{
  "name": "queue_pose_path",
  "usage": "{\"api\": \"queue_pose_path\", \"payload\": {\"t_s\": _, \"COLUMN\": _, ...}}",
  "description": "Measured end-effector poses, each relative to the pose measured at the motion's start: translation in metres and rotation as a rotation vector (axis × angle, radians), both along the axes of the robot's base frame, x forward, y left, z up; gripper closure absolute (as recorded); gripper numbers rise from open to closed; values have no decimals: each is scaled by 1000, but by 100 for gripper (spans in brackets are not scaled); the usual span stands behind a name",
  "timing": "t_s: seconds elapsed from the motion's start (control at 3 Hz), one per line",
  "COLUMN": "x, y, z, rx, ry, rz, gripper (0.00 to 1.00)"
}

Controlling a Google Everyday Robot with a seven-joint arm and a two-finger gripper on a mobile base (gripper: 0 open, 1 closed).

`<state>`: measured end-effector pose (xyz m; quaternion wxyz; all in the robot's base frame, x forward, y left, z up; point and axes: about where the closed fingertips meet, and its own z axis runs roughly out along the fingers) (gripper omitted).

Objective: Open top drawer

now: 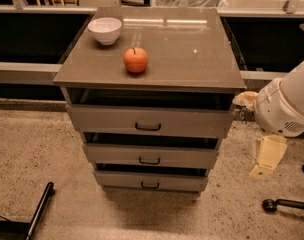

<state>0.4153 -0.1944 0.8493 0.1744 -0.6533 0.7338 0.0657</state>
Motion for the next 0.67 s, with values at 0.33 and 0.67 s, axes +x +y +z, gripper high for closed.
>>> {"api": "queue_pose_path", "payload": {"t_s": 0.33, "x": 18, "y": 9, "z": -22, "rx": -60, "ry": -58, "rz": 44, "gripper": 0}}
{"api": "queue_pose_path", "payload": {"t_s": 0.67, "x": 13, "y": 19, "z": -107, "rx": -98, "ry": -114, "rz": 149, "gripper": 0}}
